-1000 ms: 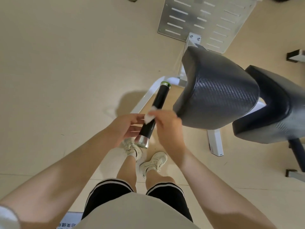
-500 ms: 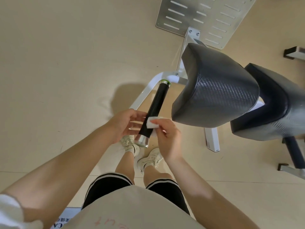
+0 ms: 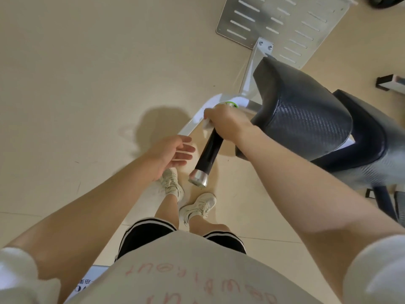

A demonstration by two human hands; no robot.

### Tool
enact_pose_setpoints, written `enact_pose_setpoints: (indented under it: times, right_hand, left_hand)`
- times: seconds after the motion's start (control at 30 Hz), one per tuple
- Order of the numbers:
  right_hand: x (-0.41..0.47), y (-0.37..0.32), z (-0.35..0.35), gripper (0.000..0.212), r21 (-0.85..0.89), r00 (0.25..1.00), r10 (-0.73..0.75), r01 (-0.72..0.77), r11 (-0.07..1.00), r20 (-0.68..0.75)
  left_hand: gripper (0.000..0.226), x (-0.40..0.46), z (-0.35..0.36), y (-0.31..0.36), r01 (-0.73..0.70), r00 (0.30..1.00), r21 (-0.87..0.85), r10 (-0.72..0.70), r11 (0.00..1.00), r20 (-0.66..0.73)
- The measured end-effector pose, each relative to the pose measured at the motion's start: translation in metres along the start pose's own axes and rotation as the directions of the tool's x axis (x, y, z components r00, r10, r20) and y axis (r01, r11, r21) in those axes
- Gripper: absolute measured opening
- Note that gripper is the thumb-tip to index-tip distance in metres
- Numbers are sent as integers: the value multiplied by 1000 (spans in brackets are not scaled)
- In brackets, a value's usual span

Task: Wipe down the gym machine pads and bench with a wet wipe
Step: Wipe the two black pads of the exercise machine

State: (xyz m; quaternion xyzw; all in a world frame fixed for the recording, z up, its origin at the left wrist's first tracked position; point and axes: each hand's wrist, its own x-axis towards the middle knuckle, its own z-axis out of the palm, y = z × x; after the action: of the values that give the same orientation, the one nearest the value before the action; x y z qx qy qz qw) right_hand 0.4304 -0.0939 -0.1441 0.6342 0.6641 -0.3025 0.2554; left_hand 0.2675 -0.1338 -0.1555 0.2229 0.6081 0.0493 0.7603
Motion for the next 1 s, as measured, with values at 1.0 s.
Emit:
enact_pose_setpoints:
  times: [1.0]
  right_hand:
    - [-243, 220, -5, 21, 781, 881, 470, 251, -572, 61]
  left_hand:
    - [7, -92, 277, 83, -585, 807, 282, 515, 760, 288]
